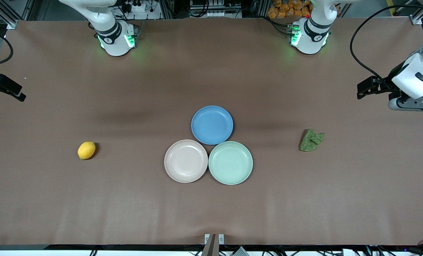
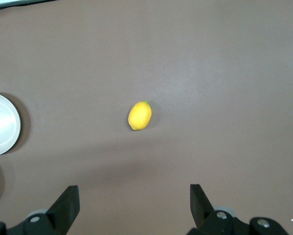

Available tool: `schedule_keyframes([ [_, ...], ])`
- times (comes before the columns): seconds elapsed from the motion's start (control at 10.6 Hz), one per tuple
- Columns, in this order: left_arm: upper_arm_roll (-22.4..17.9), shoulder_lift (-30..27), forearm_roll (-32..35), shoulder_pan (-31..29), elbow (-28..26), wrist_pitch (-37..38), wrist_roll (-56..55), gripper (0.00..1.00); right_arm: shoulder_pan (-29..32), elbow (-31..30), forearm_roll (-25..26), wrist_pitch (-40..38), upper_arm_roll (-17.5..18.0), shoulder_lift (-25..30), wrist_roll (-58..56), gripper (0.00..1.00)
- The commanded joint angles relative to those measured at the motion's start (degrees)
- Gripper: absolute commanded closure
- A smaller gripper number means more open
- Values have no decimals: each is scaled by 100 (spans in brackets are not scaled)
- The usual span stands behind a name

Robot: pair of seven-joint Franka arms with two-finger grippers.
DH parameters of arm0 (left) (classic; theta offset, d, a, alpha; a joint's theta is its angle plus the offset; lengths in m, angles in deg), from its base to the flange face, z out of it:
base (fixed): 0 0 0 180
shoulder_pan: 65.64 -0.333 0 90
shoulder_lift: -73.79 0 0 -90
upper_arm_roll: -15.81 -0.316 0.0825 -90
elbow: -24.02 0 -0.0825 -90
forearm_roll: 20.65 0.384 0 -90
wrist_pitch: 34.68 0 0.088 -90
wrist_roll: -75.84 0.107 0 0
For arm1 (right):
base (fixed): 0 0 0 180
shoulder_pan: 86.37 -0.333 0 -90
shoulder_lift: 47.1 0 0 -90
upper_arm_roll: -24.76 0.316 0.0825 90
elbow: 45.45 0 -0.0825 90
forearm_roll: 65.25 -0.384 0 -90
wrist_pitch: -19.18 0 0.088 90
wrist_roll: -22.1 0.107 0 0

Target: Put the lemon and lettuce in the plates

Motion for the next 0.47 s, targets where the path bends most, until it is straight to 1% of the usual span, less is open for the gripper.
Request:
schedule_keyframes([
  [0.0,22,41,50,-22,112,121,-45,0,78,108,13,-60,57,52,-26,0],
  [0.38,22,41,58,-22,139,121,-36,0,104,249,13,-183,31,17,-8,0],
])
